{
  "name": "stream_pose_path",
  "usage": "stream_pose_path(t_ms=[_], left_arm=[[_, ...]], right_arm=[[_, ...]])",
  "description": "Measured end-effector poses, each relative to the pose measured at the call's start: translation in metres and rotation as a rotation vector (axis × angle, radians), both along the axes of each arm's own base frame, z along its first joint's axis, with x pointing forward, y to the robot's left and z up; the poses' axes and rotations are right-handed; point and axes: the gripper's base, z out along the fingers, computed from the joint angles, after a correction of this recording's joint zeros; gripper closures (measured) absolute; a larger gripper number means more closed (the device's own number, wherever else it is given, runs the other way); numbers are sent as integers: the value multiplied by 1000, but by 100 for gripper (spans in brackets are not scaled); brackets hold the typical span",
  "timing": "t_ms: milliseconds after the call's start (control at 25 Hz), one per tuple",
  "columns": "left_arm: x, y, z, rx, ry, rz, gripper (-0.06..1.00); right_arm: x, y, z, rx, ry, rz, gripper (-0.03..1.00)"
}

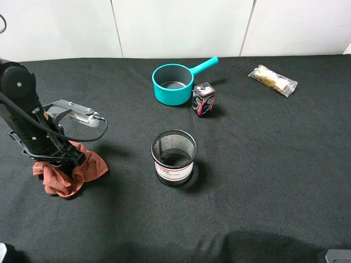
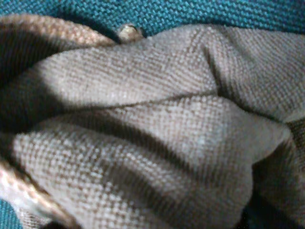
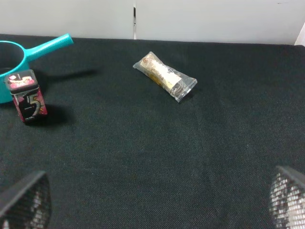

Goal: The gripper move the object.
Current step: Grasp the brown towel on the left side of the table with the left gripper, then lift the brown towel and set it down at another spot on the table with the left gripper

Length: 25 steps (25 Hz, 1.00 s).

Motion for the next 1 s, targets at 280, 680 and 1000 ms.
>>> stream_pose_path(t_ms=[280, 680, 1000], left_arm=[[-1, -1, 0, -11, 7, 21, 76], [0, -2, 1, -10, 17, 51, 80], [20, -8, 49, -41, -81, 109, 80]], right_arm=[[0, 0, 0, 0, 0, 0, 27], [0, 0, 0, 0, 0, 0, 27], [0, 0, 0, 0, 0, 0, 27]])
